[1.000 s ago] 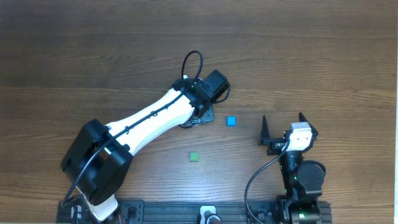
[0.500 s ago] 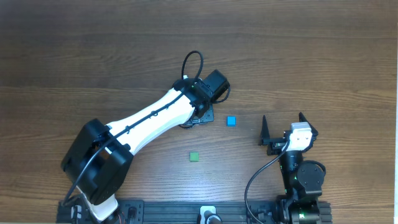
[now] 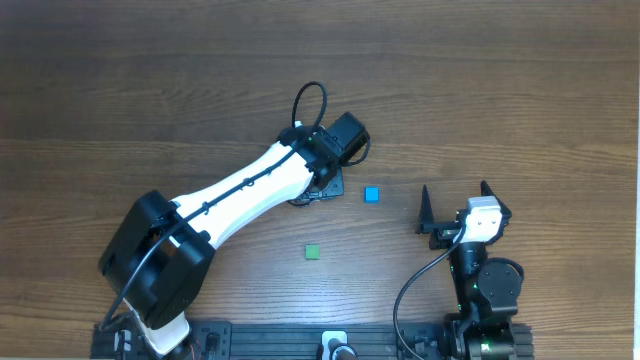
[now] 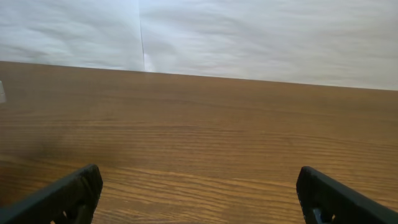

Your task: Stack Cubes

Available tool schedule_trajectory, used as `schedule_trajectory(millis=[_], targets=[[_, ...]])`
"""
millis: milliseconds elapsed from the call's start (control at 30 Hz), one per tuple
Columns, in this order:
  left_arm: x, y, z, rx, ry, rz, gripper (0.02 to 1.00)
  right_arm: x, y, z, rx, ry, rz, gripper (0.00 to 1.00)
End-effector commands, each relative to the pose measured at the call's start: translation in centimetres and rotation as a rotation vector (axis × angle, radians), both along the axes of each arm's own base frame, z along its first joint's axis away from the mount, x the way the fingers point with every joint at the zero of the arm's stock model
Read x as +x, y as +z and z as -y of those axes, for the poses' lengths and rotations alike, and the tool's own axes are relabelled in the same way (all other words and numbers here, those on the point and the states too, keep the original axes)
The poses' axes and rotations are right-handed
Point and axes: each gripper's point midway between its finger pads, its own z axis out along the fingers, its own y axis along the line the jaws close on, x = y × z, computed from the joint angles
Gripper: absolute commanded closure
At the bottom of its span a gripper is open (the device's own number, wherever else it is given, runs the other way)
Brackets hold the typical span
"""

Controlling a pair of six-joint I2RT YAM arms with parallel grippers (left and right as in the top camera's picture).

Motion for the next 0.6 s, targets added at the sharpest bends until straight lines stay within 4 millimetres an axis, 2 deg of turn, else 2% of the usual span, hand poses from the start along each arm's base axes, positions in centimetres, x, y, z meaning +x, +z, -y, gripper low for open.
schedule_trajectory(millis=[33, 400, 467, 500, 567, 600], targets=[[0.07, -0.65, -0.47, 0.018, 0.022, -0.008, 0.715, 0.00, -0.22, -0.02, -0.004, 0.003, -0.003, 0.007], [0.10, -0.65, -0.50, 0.018, 0.023, -0.008, 0.667, 0.00, -0.22, -0.02, -0.004, 0.003, -0.003, 0.012], [0.14, -0.65, -0.53, 0.018, 0.024, -0.008, 0.634, 0.00, -0.22, -0.01, -0.004, 0.002, -0.003, 0.009], [0.20, -0.64, -0.59, 0.020, 0.025, -0.005, 0.603, 0.00, -0.22, -0.02, -0.004, 0.003, -0.003, 0.007], [0.35, -0.61, -0.64, 0.024, 0.029, 0.003, 0.452, 0.00, -0.22, -0.02, -0.004, 0.003, -0.003, 0.009], [0.64, -0.55, -0.95, 0.038, 0.048, 0.021, 0.240, 0.00, -0.22, -0.02, -0.004, 0.003, -0.003, 0.009]])
